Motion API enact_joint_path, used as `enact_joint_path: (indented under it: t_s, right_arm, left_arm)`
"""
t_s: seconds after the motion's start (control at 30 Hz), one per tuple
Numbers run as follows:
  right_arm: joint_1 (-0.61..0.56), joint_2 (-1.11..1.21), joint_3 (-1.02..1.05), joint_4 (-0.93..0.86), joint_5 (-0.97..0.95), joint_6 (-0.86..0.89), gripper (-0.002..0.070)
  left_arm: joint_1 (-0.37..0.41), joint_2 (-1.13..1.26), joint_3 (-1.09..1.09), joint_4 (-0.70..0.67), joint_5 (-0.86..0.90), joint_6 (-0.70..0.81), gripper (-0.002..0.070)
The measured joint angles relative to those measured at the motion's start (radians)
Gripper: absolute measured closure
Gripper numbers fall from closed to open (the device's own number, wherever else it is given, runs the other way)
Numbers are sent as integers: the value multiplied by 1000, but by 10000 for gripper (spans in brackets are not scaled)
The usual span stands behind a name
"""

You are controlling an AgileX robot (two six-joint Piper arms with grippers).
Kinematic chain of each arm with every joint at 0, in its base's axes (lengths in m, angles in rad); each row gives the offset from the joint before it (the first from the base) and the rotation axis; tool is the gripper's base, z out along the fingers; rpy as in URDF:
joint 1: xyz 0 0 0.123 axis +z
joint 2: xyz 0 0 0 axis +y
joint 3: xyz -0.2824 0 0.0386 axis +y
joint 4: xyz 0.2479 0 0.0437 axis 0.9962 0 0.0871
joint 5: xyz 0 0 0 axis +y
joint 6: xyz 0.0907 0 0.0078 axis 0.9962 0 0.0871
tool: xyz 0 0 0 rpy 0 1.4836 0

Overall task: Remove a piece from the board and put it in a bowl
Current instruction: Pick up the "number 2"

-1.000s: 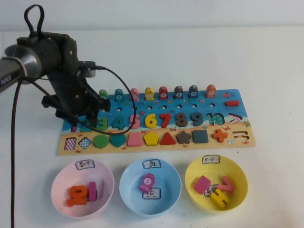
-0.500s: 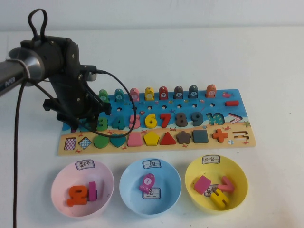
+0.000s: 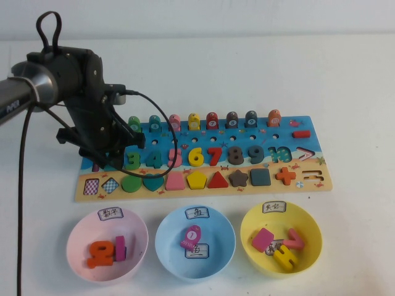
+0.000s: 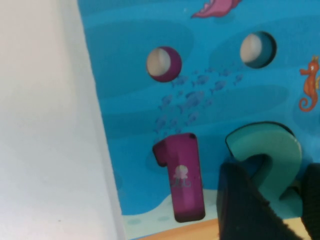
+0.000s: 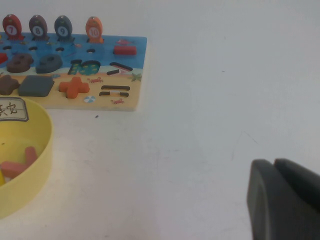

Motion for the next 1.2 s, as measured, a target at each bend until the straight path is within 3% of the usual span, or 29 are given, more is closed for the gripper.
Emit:
enact_joint_path:
  t_s: [1.2]
  right_arm:
    - [0,0,0,0,0,0,694]
  left_arm:
    - [0,-33,0,0,8,35,467]
